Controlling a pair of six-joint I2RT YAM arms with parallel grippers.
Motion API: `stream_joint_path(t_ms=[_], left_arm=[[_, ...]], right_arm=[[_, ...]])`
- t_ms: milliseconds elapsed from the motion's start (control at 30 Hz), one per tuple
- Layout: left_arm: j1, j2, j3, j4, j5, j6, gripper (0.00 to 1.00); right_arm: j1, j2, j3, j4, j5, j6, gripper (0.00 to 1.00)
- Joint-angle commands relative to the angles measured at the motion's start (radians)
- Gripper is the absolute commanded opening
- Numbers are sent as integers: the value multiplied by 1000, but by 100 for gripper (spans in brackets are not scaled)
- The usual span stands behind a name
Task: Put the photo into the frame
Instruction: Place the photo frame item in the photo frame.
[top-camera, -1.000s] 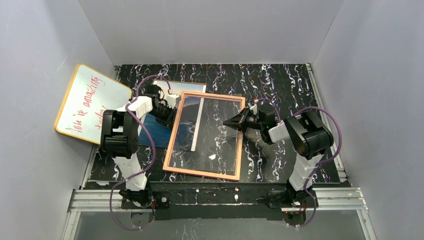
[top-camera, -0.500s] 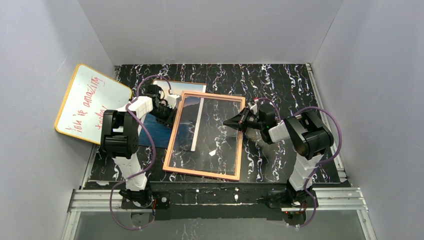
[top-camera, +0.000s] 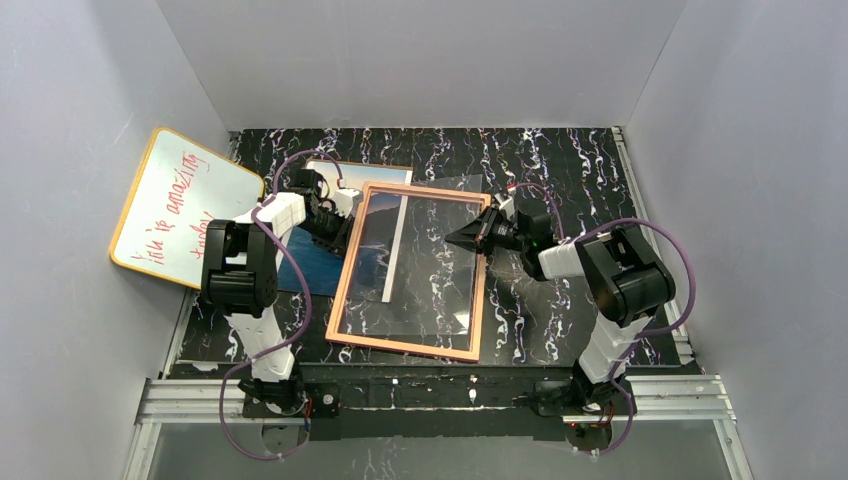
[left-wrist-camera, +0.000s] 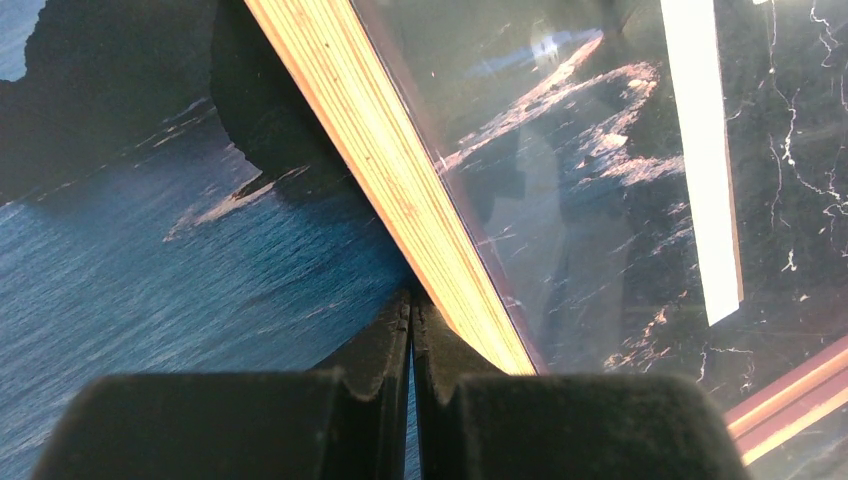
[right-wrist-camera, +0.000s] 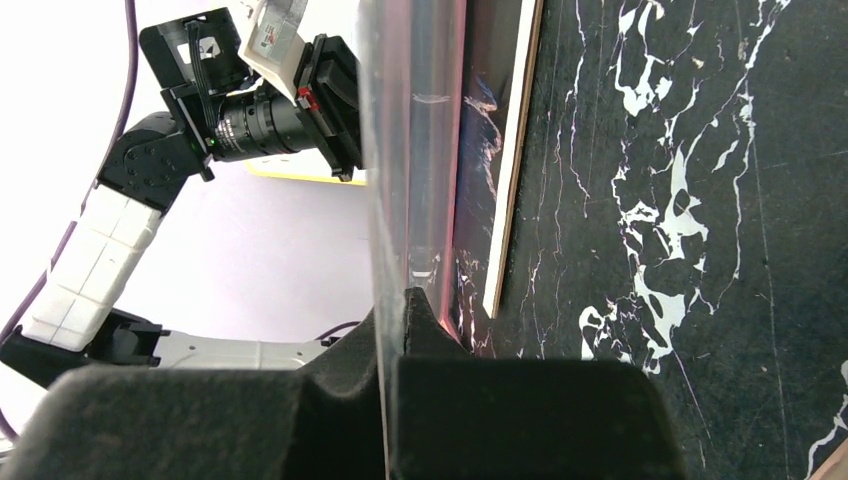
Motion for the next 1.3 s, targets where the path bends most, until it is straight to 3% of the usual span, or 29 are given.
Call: stream_joint_path(t_ms=[0,700,1267], left_arm=[[-18,8,-32,-51,-27,20,0],[-18,9,-28,-65,-8,25,0],[-18,8,-34,-74,3,40,0]], right_arm=[[-1,19,16,77,11,22,1],[13,43,-12,231,-15,105,1],[8,54,-27,260,86,102,1]])
